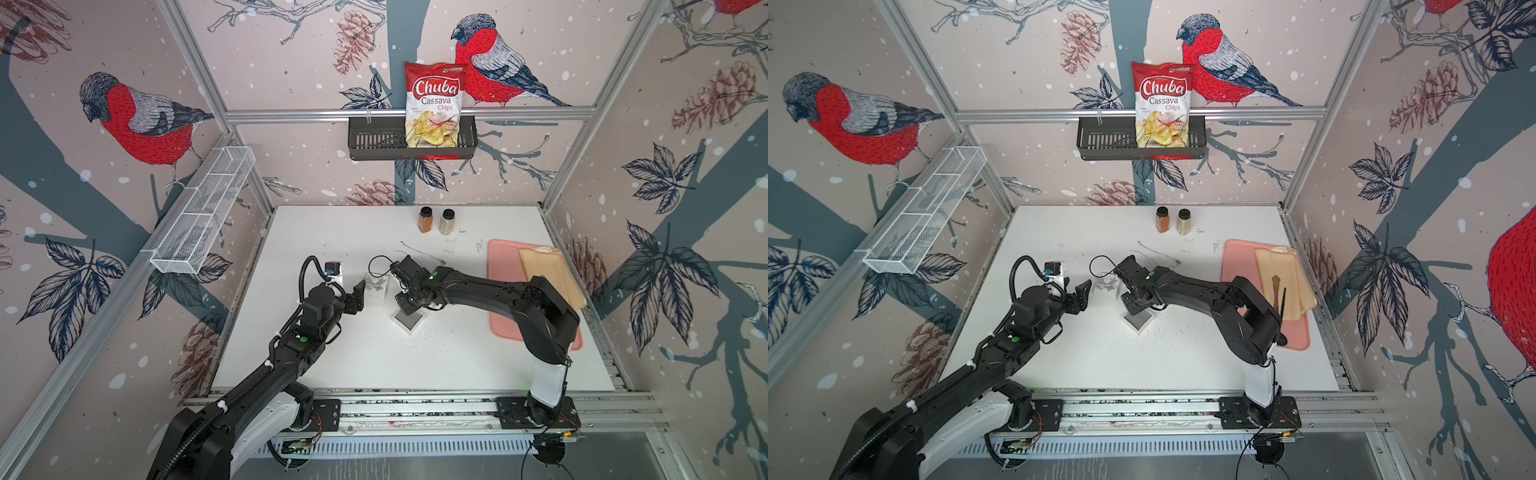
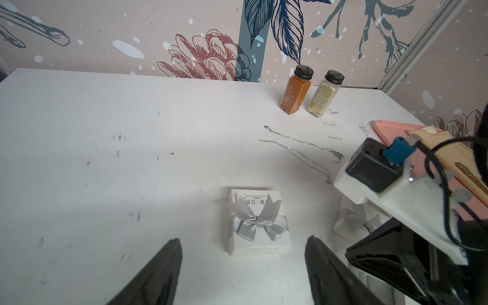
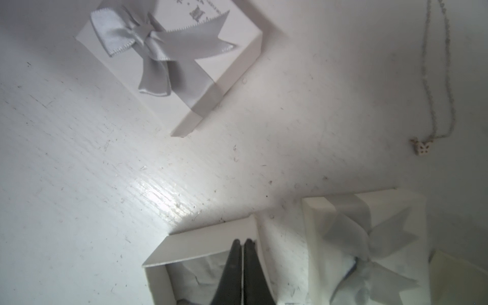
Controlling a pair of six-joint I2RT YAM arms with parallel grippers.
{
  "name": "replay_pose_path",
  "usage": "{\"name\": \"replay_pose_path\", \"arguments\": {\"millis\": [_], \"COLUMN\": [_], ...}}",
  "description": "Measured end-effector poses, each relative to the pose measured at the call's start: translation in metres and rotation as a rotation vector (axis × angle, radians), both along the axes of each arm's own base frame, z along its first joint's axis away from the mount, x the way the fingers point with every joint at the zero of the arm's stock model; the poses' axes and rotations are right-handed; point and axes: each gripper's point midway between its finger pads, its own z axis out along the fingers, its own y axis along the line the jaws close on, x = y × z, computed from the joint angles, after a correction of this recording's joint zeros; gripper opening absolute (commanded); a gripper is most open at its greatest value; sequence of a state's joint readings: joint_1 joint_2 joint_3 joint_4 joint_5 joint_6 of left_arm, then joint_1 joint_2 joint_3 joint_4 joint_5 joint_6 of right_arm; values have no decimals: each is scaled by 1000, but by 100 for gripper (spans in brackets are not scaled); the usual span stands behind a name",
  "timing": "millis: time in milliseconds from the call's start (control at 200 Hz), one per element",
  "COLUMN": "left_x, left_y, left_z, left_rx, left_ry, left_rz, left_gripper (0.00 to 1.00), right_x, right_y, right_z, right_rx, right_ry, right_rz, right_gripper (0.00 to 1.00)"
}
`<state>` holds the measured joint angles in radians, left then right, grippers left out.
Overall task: Take the necklace out of the lift-off lid jewelry box
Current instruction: Place the inner lining in the jewelry box.
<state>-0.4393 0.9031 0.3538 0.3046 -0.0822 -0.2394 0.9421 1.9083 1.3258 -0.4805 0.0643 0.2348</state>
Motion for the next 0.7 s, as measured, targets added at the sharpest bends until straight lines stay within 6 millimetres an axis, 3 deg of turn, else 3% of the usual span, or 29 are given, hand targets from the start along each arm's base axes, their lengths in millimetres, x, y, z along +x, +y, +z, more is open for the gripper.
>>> {"name": "replay_pose_path", "arguments": {"millis": [250,490,695], "left_x": [0,3,5], "left_y": [0,-1,-2], "left_z": [0,-7,-9], "left_rx": [-1,11,13], "left_ry": [-1,25,33], "left_rz": [0,1,-1], "left_gripper": [78,78,77], "right_x": [-3,-9,-11], "right_y": [1,0,0], "right_z": [-1,20,9], "right_rx": [9,54,35], "right_ry": [5,-32,-15], "right_rz": [7,18,23], "right_gripper": [7,7,6]}}
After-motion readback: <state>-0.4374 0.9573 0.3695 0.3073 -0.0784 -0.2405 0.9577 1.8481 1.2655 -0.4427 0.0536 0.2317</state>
